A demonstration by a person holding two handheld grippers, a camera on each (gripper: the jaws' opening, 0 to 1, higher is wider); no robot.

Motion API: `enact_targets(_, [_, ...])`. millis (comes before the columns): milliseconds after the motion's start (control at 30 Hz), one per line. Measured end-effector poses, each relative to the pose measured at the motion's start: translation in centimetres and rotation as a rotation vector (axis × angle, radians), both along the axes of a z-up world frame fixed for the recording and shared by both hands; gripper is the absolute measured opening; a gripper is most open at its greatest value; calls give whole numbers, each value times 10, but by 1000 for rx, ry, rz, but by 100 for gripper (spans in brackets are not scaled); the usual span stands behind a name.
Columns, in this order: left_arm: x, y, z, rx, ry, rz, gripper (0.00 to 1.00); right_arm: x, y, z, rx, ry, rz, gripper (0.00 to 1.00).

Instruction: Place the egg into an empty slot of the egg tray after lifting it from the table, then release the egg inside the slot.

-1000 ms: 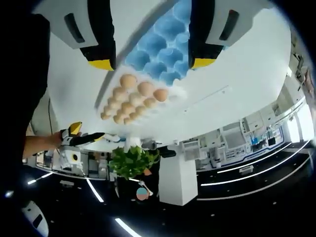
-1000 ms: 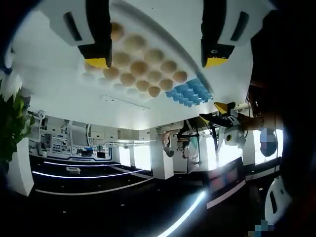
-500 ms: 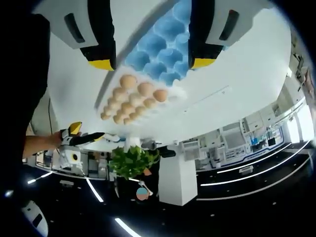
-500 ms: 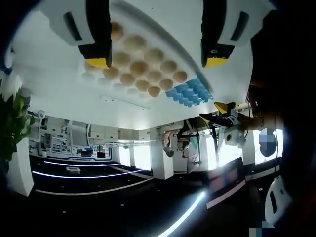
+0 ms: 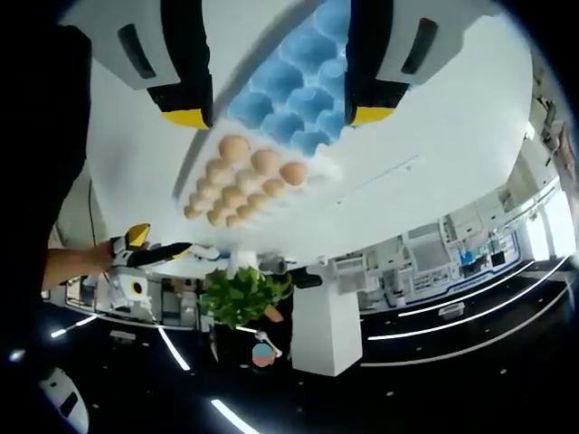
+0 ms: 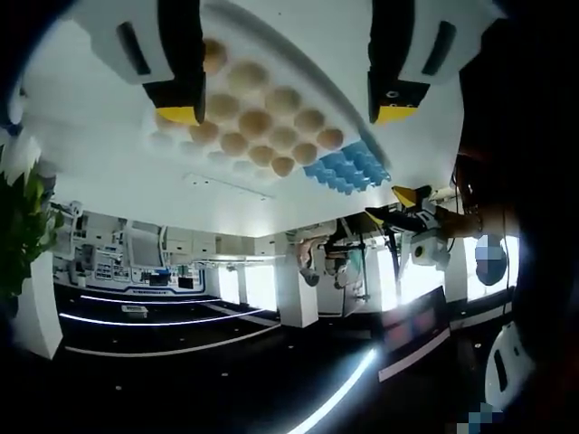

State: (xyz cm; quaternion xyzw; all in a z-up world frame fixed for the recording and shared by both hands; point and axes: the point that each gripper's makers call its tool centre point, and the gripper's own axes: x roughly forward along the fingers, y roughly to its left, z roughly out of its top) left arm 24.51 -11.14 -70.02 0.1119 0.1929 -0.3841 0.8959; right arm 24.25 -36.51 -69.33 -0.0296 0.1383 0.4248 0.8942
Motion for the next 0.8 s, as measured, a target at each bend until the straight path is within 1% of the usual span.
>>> enact_targets(800, [2,3,0,4,-4,6,59,2,2,0,-3,-3,5,75])
